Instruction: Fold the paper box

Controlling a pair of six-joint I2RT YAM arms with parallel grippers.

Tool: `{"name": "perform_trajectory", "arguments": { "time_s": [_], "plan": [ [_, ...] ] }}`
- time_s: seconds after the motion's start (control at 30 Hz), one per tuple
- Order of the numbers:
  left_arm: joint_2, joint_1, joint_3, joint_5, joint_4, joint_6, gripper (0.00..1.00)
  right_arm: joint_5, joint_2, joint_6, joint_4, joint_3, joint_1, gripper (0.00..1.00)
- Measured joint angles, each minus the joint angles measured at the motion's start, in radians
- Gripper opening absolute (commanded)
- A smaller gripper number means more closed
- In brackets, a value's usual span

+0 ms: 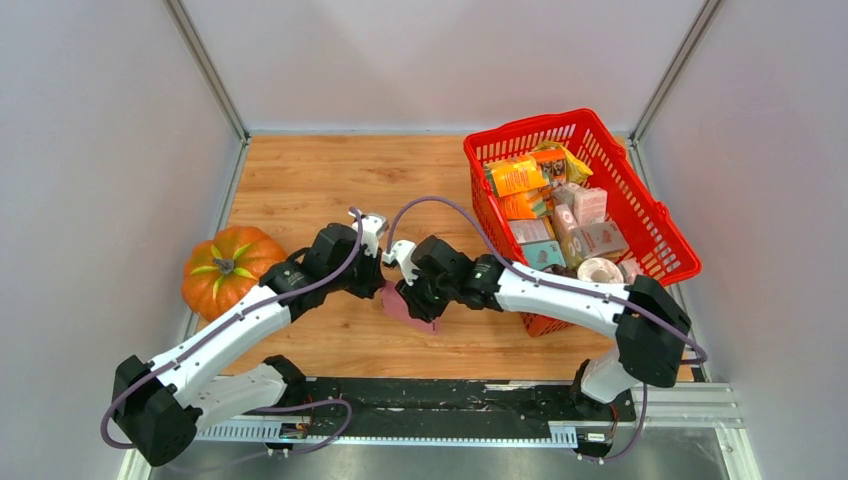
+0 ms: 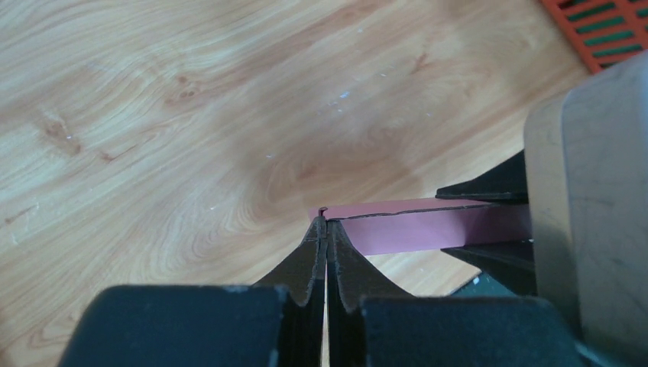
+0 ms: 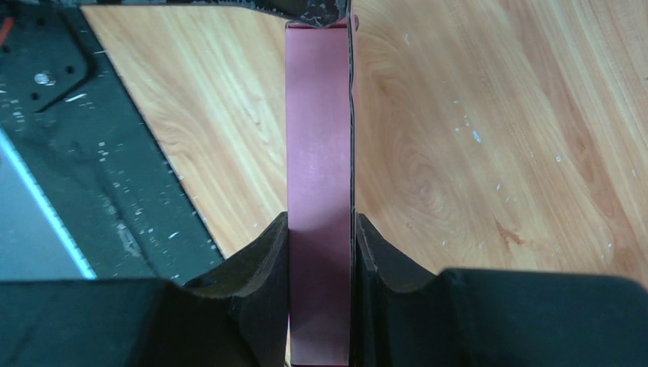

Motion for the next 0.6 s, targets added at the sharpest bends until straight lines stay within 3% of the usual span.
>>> {"name": "perform_trajectory", "arguments": {
  "time_s": [0.3, 0.6],
  "plan": [
    [-0.041, -0.010, -0.194, -0.124, 0.260, -0.098, 0.00, 0.075, 0.068, -0.037, 0.137, -0.052, 0.001, 0.15],
    [-0.035, -0.017, -0.264, -0.172, 0.345, -0.111, 0.00, 0.057, 0.113, -0.064, 0.228, -0.088, -0.011, 0.16]
  ]
}}
